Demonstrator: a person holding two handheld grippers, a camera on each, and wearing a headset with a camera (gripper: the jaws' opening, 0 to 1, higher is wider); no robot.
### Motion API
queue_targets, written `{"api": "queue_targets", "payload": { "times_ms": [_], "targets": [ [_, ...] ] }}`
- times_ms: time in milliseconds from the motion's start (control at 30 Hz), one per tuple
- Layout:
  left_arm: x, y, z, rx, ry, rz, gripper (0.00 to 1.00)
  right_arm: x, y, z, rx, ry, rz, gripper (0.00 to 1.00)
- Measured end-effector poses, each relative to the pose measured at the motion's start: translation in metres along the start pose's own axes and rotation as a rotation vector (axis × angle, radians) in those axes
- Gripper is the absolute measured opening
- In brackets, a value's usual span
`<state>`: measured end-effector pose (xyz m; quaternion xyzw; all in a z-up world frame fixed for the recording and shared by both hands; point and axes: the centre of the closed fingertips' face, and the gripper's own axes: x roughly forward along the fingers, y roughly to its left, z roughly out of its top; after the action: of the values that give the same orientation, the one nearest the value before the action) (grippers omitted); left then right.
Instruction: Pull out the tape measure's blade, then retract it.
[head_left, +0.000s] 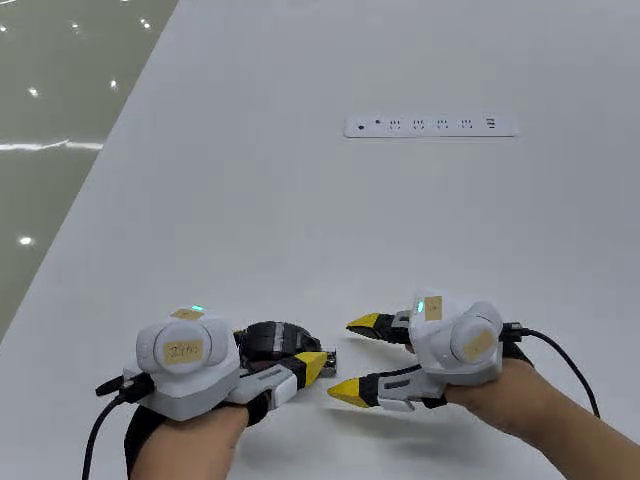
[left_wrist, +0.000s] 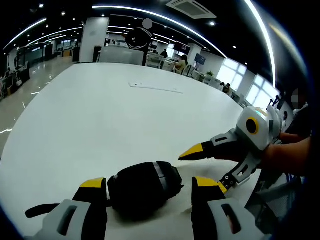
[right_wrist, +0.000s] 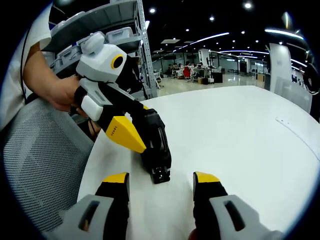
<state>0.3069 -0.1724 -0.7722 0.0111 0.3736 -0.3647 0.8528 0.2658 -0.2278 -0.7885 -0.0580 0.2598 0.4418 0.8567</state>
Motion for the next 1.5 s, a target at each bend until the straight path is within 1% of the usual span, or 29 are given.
{"api": "queue_targets", "payload": {
  "times_ms": [133, 167, 233, 300, 467, 533, 633, 667, 700, 733, 800, 933, 1000, 1067, 1100, 1167, 1267, 1367, 1400, 1500],
  "targets": [
    [-0.005, 0.001, 0.004, 0.013, -0.01, -0.004, 0.66, -0.008, -0.001, 0.0, 0.003, 0.003, -0.015, 0.51],
    [-0.006, 0.001, 0.005, 0.012, -0.018, -0.013, 0.66, -0.011, 0.0, -0.001, 0.008, 0.005, -0.016, 0.51],
    [-0.007, 0.001, 0.005, 0.015, -0.016, -0.02, 0.66, -0.015, 0.001, -0.001, 0.009, 0.009, -0.024, 0.52],
    [-0.009, 0.001, 0.007, 0.021, -0.023, -0.029, 0.66, -0.019, 0.002, -0.001, 0.013, 0.009, -0.028, 0.52],
    [-0.018, 0.008, 0.008, 0.02, -0.031, -0.036, 0.64, -0.029, 0.005, -0.001, 0.02, 0.01, -0.052, 0.55],
    [-0.02, 0.012, 0.009, 0.025, -0.037, -0.027, 0.64, -0.032, 0.006, -0.001, 0.022, 0.009, -0.059, 0.56],
    [-0.024, 0.017, 0.009, 0.031, -0.04, -0.03, 0.65, -0.041, 0.007, -0.003, 0.037, 0.009, -0.081, 0.57],
    [-0.025, 0.016, 0.01, 0.033, -0.043, -0.039, 0.65, -0.043, 0.005, -0.004, 0.048, 0.006, -0.094, 0.58],
    [-0.026, 0.016, 0.011, 0.036, -0.047, -0.042, 0.66, -0.046, 0.003, -0.002, 0.059, -0.011, -0.112, 0.59],
    [-0.028, 0.018, 0.011, 0.051, -0.043, -0.042, 0.66, -0.05, 0.001, 0.0, 0.075, -0.029, -0.125, 0.61],
    [-0.031, 0.018, 0.013, 0.073, -0.048, -0.059, 0.68, -0.058, -0.002, 0.001, 0.088, -0.033, -0.146, 0.63],
    [-0.037, 0.025, 0.013, 0.1, -0.039, -0.07, 0.71, -0.071, -0.005, 0.001, 0.103, -0.04, -0.177, 0.64],
    [-0.041, 0.026, 0.013, 0.131, -0.041, -0.086, 0.72, -0.077, -0.006, 0.001, 0.11, -0.044, -0.19, 0.65],
    [-0.045, 0.03, 0.014, 0.158, -0.041, -0.087, 0.74, -0.082, -0.006, 0.0, 0.119, -0.048, -0.201, 0.66],
    [-0.046, 0.03, 0.014, 0.162, -0.044, -0.093, 0.75, -0.084, -0.006, 0.0, 0.124, -0.048, -0.203, 0.66],
    [-0.049, 0.035, 0.013, 0.18, -0.038, -0.089, 0.75, -0.088, -0.006, -0.002, 0.128, -0.047, -0.216, 0.68],
    [-0.054, 0.039, 0.013, 0.21, -0.03, -0.09, 0.75, -0.093, -0.007, -0.003, 0.136, -0.045, -0.232, 0.71],
    [-0.059, 0.041, 0.012, 0.232, -0.031, -0.103, 0.76, -0.098, -0.005, -0.005, 0.137, -0.034, -0.241, 0.73],
    [-0.062, 0.042, 0.013, 0.244, -0.039, -0.108, 0.76, -0.101, -0.005, -0.007, 0.137, -0.031, -0.248, 0.74],
    [-0.066, 0.041, 0.012, 0.268, -0.043, -0.126, 0.76, -0.108, -0.005, -0.008, 0.142, -0.029, -0.259, 0.75]
  ]
}}
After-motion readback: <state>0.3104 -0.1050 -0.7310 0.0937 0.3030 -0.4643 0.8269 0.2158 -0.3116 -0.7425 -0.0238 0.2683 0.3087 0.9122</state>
